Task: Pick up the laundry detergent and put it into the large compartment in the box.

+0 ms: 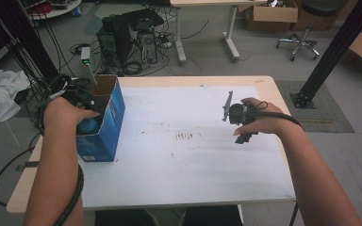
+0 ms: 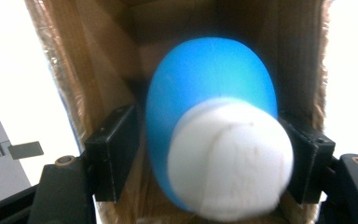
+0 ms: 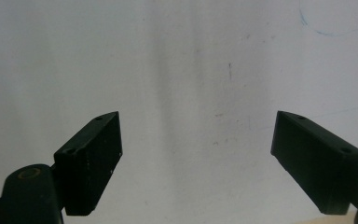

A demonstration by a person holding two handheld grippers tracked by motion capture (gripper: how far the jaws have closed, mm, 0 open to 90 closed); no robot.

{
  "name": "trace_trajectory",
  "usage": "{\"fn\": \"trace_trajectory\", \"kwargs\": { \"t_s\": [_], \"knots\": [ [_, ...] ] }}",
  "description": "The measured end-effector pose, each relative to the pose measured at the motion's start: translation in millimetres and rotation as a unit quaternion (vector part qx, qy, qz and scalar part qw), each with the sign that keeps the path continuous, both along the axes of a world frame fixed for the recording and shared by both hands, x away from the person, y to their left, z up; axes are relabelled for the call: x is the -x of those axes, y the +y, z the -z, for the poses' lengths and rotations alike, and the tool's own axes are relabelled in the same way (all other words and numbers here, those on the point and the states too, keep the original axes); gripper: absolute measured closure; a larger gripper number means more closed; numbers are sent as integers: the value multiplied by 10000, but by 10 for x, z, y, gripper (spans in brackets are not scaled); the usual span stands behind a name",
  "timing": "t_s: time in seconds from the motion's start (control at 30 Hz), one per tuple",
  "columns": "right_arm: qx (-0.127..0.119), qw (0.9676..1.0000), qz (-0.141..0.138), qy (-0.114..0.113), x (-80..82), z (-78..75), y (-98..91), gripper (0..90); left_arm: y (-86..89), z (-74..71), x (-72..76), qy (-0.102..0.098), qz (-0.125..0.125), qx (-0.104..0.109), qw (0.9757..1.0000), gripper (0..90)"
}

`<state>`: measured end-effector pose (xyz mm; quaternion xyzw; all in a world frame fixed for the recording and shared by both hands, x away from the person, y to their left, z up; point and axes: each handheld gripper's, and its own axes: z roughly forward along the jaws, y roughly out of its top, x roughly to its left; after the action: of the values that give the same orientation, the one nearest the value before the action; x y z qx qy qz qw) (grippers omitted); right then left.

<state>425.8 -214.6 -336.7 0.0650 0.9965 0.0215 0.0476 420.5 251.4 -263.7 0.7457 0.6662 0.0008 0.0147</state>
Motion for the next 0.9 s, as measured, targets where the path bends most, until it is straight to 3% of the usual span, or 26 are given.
{"fn": "trace_trajectory", "kwargs": {
  "t_s": [0.47,0.9],
  "knots": [
    [-21,10000,-30,-44,31,-40,15,164,-14,-222,86,-70,-12,-114,9999,211],
    [-56,10000,-5,-58,63,-85,9,164,-99,-381,162,-185,203,-220,9994,154]
  ]
}}
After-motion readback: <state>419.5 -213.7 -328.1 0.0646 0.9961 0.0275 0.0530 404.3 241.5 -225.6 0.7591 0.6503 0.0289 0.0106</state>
